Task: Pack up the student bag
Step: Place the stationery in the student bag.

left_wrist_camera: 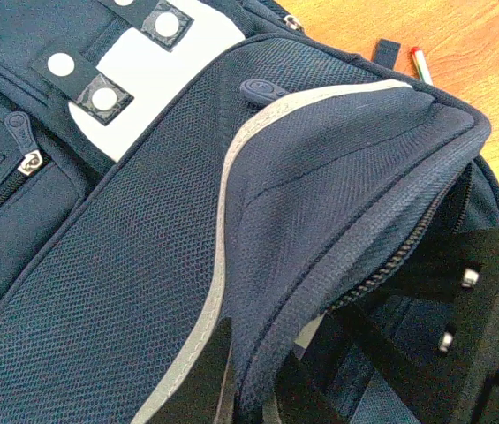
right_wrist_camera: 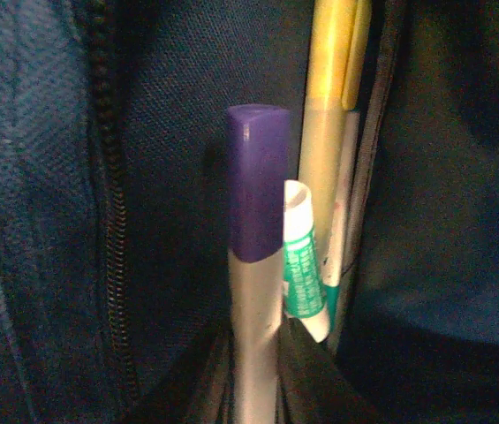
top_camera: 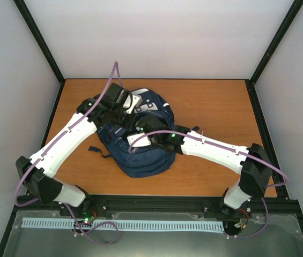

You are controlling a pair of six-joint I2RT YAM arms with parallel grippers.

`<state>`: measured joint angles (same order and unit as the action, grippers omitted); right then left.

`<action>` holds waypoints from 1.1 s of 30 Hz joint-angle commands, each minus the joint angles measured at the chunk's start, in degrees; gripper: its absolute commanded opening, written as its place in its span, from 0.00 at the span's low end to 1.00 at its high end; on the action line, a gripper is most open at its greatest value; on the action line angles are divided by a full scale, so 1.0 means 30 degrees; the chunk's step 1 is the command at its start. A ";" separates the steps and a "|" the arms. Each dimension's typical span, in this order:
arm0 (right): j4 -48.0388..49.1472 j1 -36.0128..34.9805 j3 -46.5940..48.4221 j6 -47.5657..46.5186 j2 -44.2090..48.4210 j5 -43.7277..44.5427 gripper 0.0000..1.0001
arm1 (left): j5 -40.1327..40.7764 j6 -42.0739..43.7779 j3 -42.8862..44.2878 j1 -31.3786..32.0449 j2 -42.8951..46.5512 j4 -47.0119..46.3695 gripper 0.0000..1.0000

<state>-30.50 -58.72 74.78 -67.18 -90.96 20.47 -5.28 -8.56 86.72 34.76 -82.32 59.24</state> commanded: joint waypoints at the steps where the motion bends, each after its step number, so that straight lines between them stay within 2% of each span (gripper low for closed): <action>1: 0.0570 -0.0175 -0.0203 0.0968 0.0097 0.0275 0.24 | -0.0096 -0.0099 0.0599 -0.0076 0.1767 -0.0982 0.01; 6: -0.0074 -0.0147 -0.0105 0.2158 0.0647 -0.0124 0.38 | 0.0071 -0.0189 -0.0231 -0.0074 0.1953 -0.1389 0.01; 13: -0.1691 0.1085 -0.0622 0.4204 0.3658 -0.2060 0.50 | 0.0306 -0.0332 -0.1608 -0.0074 0.1914 -0.2185 0.01; 20: -0.2072 0.5883 -0.4520 0.6801 0.8441 -0.6125 0.59 | -0.0007 -0.1238 -0.3741 -0.0067 0.1821 -0.3424 0.01; 24: -0.1611 0.8837 -0.7088 0.8248 0.9905 -0.6719 0.70 | -0.0173 -0.1590 -0.4518 -0.0074 0.1508 -0.3700 0.01; 27: -0.2135 1.1142 -0.7502 0.9873 0.9266 -0.7205 0.74 | -0.0084 -0.1850 -0.5108 -0.0061 0.1452 -0.3938 0.01; 31: -0.3518 1.3349 -0.7034 1.1669 0.6369 -0.7803 0.78 | -0.0026 -0.2147 -0.5872 -0.0074 0.1570 -0.4608 0.01; 33: -0.3567 1.3999 -0.7010 1.2698 0.5093 -0.7905 0.83 | -0.0164 -0.2170 -0.5961 -0.0074 0.1504 -0.4820 0.01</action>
<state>-38.41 -20.14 52.95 -37.19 -69.95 -0.38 -5.89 -13.13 69.30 34.76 -78.30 48.18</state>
